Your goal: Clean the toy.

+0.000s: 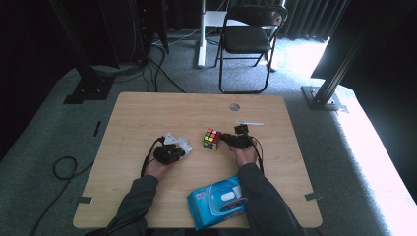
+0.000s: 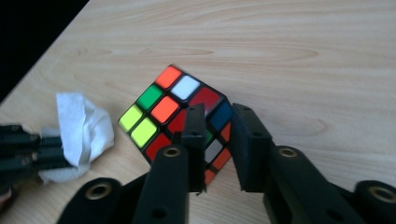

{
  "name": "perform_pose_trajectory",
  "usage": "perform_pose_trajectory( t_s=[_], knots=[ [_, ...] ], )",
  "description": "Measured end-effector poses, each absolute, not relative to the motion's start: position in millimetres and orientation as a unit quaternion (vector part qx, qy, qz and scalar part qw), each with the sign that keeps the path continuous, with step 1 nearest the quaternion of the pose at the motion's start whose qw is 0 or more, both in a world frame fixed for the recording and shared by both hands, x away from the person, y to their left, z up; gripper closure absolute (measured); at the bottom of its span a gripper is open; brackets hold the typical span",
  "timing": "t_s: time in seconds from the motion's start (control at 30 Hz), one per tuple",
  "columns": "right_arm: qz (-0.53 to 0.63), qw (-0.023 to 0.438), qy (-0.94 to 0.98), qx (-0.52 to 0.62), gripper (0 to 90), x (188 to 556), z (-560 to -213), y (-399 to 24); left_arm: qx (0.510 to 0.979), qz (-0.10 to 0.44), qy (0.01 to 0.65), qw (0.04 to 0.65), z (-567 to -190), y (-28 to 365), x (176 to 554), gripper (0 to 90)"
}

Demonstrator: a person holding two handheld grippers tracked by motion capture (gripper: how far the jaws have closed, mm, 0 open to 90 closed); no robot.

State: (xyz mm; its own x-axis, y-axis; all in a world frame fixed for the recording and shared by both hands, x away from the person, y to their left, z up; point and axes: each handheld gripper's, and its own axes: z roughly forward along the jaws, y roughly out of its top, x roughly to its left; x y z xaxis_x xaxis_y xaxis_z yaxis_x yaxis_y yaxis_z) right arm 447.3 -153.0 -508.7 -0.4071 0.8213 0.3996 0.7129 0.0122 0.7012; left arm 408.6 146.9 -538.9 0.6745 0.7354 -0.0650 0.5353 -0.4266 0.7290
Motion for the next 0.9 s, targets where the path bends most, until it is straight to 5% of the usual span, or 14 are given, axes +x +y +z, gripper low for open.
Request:
perform_pose_trajectory(
  t_s=[0.23, 0.33, 0.43, 0.9],
  knots=[
    [0.451, 0.097, 0.744, 0.484, 56.8, 440, -500, -143, 0.834, 0.133, 0.381, 0.375, -539, 147, 408, 83.3],
    [0.451, 0.101, 0.761, 0.454, 36.6, 442, -499, -138, 0.834, 0.133, 0.382, 0.376, -539, 147, 409, 83.2],
    [0.433, 0.123, 0.780, 0.435, 28.9, 443, -500, -134, 0.834, 0.132, 0.381, 0.375, -539, 147, 409, 83.2],
    [0.392, 0.146, 0.826, 0.379, 26.7, 451, -510, -118, 0.835, 0.131, 0.380, 0.375, -538, 147, 409, 83.1]
  ],
)
